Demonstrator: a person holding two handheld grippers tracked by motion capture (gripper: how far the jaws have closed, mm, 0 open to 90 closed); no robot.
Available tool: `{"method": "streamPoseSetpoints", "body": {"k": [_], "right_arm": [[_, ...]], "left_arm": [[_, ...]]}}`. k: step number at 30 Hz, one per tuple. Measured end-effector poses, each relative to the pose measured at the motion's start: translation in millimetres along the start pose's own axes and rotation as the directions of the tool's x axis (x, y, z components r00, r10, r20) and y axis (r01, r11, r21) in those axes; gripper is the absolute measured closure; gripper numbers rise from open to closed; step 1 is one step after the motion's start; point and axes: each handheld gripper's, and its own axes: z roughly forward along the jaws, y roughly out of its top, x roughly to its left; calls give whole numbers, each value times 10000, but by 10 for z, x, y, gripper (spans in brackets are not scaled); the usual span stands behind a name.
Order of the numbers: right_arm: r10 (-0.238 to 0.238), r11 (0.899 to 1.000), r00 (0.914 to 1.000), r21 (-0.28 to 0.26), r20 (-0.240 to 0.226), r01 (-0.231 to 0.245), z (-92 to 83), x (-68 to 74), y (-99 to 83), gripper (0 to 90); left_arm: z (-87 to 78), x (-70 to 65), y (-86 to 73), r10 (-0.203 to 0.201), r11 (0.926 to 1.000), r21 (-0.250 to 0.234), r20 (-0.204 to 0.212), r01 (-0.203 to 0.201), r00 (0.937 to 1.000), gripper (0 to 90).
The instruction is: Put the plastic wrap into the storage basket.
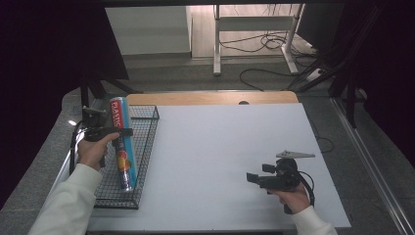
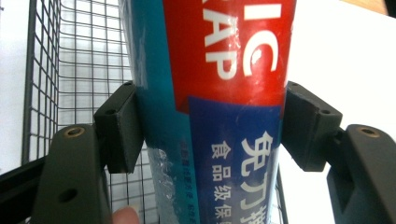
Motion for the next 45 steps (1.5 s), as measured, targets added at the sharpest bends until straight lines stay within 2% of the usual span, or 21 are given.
{"method": "streamPoseSetpoints", "body": {"k": [1, 2, 3, 6, 7, 8, 9, 10, 11, 12, 13, 14, 16, 19, 23, 26, 33, 39, 41, 43, 45], "right_arm": [[14, 10000, 10000, 23, 7, -14, 5, -6, -4, 106], [14, 10000, 10000, 23, 7, -14, 5, -6, -4, 106], [10, 10000, 10000, 41, 18, -10, 9, -11, -6, 106], [23, 10000, 10000, 41, 15, -23, 14, -14, -5, 106], [13, 10000, 10000, 42, 16, -13, 17, -15, -5, 106], [4, 10000, 10000, 57, 24, -4, 22, -13, -7, 106], [4, 10000, 10000, 57, 24, -4, 22, -13, -7, 106], [-30, 10000, 10000, 96, 37, 29, 24, -11, -8, 106], [-30, 10000, 10000, 96, 37, 29, 24, -11, -8, 106], [-20, 10000, 10000, 71, 29, 20, 24, -10, -9, 105], [-20, 10000, 10000, 71, 29, 20, 24, -10, -9, 105], [-4, 10000, 10000, 60, 32, 4, 22, -10, -8, 105], [23, 10000, 10000, 41, 37, -23, 14, -14, -7, 106], [28, 10000, 10000, 2, 31, -28, 8, -16, -6, 106], [29, 10000, 10000, -5, 33, -29, 4, -12, -9, 106], [29, 10000, 10000, 12, 44, -29, 11, -9, -10, 106], [-9, 10000, 10000, 16, 82, 9, 7, -21, -8, 106], [-90, 10000, 9999, 20, 123, 89, 6, -39, -10, 105], [-106, 9999, 9998, 15, 148, 106, -2, -40, -11, 106], [-155, 9999, 9997, -9, 167, 155, -11, -40, -14, 106], [-212, 9998, 9995, -34, 221, 213, -18, -36, -16, 105]], "left_arm": [[49, 0, 13, -69, 9999, 78, -293, 71, 9995, 309], [49, 0, 13, -69, 9999, 78, -293, 71, 9995, 307], [80, -30, 21, 25, 9999, 166, -665, -14, 9978, 304], [106, -65, 24, 151, 9997, 228, -942, -130, 9954, 298], [127, -77, 24, 191, 9996, 247, -1137, -164, 9933, 296], [159, -97, 24, 341, 9991, 302, -1508, -298, 9880, 288], [159, -97, 24, 341, 9991, 302, -1508, -298, 9880, 282], [189, -114, 26, 524, 9982, 368, -1808, -465, 9821, 278], [189, -114, 26, 524, 9982, 368, -1808, -465, 9821, 274], [220, -134, 28, 645, 9976, 403, -2138, -572, 9748, 271], [220, -134, 28, 645, 9976, 403, -2138, -572, 9748, 271], [231, -142, 28, 711, 9972, 380, -2268, -641, 9714, 271], [164, -148, 40, 643, 9976, -104, -2247, -684, 9723, 297], [69, -136, 52, 556, 9973, -355, -2131, -646, 9755, 268], [34, -136, 21, 618, 9966, -411, -1888, -708, 9801, 220], [20, -163, -21, 760, 9958, -413, -1289, -819, 9887, 193], [-54, -266, -89, 1223, 9913, -397, -794, -1257, 9893, 171], [-163, -435, -264, 2106, 9756, -520, -498, -2131, 9763, 169], [-214, -489, -349, 2473, 9663, -615, -458, -2498, 9679, 170], [-247, -553, -457, 2930, 9528, -691, -443, -2956, 9551, 175], [-254, -617, -595, 3287, 9421, -709, 11, -3278, 9444, 176]]}}
